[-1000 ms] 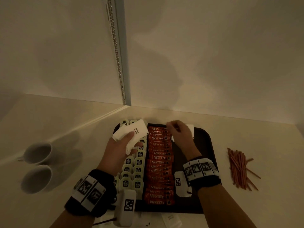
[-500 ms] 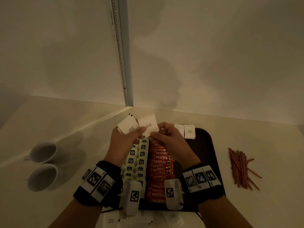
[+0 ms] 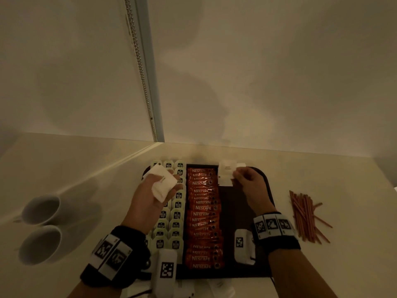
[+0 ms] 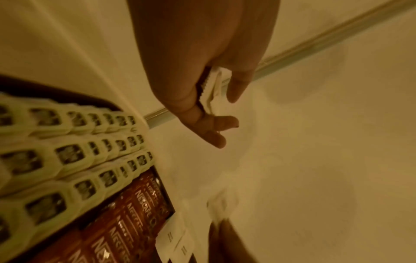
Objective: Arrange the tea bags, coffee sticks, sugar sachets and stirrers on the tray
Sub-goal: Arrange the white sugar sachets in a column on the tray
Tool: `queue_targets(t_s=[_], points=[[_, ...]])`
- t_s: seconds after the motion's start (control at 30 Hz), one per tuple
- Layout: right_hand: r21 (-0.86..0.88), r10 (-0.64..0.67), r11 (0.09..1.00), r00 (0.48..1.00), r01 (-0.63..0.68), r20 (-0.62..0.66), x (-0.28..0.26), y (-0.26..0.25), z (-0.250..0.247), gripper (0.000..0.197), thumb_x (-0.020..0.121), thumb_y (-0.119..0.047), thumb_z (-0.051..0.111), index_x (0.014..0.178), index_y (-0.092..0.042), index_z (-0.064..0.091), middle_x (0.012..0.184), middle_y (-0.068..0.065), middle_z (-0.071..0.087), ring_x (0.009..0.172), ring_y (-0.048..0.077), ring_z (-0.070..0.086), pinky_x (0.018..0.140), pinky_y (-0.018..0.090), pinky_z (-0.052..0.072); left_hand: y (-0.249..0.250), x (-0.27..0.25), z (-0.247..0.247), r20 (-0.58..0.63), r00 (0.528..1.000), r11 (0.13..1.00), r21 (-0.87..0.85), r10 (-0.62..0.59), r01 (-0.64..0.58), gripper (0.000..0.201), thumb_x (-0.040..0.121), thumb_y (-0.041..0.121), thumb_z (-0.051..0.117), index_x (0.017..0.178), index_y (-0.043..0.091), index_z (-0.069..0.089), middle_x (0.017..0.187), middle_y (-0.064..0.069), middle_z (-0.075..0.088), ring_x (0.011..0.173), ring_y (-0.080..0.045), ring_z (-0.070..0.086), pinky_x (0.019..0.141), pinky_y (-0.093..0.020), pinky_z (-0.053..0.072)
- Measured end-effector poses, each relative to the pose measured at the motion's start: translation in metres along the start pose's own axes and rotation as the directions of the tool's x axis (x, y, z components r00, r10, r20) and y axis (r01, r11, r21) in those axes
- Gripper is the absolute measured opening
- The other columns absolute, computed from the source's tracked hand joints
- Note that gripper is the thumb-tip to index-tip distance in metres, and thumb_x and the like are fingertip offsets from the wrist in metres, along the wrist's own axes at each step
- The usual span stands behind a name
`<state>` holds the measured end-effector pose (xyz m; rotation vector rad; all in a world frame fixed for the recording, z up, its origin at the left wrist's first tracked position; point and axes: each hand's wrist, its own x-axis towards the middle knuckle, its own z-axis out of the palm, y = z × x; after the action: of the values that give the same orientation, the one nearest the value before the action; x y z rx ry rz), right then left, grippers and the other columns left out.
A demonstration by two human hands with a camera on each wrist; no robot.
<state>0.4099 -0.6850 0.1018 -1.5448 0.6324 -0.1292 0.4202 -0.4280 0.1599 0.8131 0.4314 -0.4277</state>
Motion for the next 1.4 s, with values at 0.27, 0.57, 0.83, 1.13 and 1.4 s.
queue_targets(t_s=[0.27, 0.57, 0.83, 1.13, 1.4], points=[[-0.525, 0.052, 0.833, 0.97, -0.174, -0.238, 0.051, 0.053, -0.046, 0.021, 0.089, -0.018, 0.06, 0.107, -0.01, 0.066, 0.11, 0.009, 0.065, 0.102, 0.025, 0.059, 0.094, 0.042, 0.048, -0.005, 0.011, -0.018, -0.031, 0.998, 0.985, -0.166, -0.061, 0.055, 0.051, 0.091, 0.022, 0.048, 0.139, 0.006, 0.045, 0.134, -0.027, 0.051, 0.111, -0.042, 0.058, 0.057, -0.03, 0.058], [-0.612, -0.011, 0.779, 0.973, -0.137, -0.232, 0.057, 0.05, -0.038, 0.02, 0.088, -0.019, 0.063, 0.103, -0.008, 0.069, 0.107, 0.01, 0.067, 0.102, 0.026, 0.059, 0.092, 0.035, 0.045, -0.009, 0.01, -0.009, 0.026, 0.998, 0.979, -0.193, -0.052, 0.056, 0.046, 0.092, 0.02, 0.045, 0.137, 0.007, 0.046, 0.114, -0.023, 0.062, 0.109, -0.042, 0.058, 0.062, -0.04, 0.06], [-0.678, -0.056, 0.727, 0.974, -0.11, -0.218, 0.056, 0.044, -0.035, 0.014, 0.087, -0.016, 0.063, 0.095, -0.004, 0.063, 0.1, 0.013, 0.066, 0.101, 0.029, 0.057, 0.087, 0.032, 0.042, -0.006, 0.001, 0.001, 0.064, 0.997, 0.998, -0.051, -0.039, 0.042, 0.023, 0.098, 0.009, 0.037, 0.11, 0.01, 0.057, 0.095, -0.026, 0.07, 0.084, -0.041, 0.069, 0.064, -0.038, 0.061], [-0.289, -0.143, 0.915, 0.897, 0.281, 0.418, -0.035, -0.047, 0.043, 0.022, 0.09, -0.038, 0.055, 0.1, -0.02, 0.063, 0.091, -0.008, 0.066, 0.084, 0.005, 0.062, 0.07, 0.018, 0.049, -0.007, 0.0, 0.009, 0.037, 0.992, 0.961, 0.245, 0.122, -0.128, 0.021, 0.096, 0.012, 0.05, 0.114, 0.019, 0.059, 0.094, -0.005, 0.074, 0.08, -0.024, 0.072, 0.056, -0.028, 0.057], [-0.059, -0.192, 0.967, 0.86, 0.249, 0.472, -0.066, -0.053, 0.068, 0.011, 0.088, -0.018, 0.063, 0.091, -0.008, 0.06, 0.091, 0.013, 0.065, 0.08, 0.021, 0.063, 0.076, 0.034, 0.055, -0.008, -0.004, 0.012, 0.033, 0.975, 0.911, 0.351, 0.22, -0.218, 0.04, 0.086, 0.013, 0.066, 0.125, 0.018, 0.058, 0.11, -0.007, 0.07, 0.09, -0.019, 0.069, 0.056, -0.028, 0.056]])
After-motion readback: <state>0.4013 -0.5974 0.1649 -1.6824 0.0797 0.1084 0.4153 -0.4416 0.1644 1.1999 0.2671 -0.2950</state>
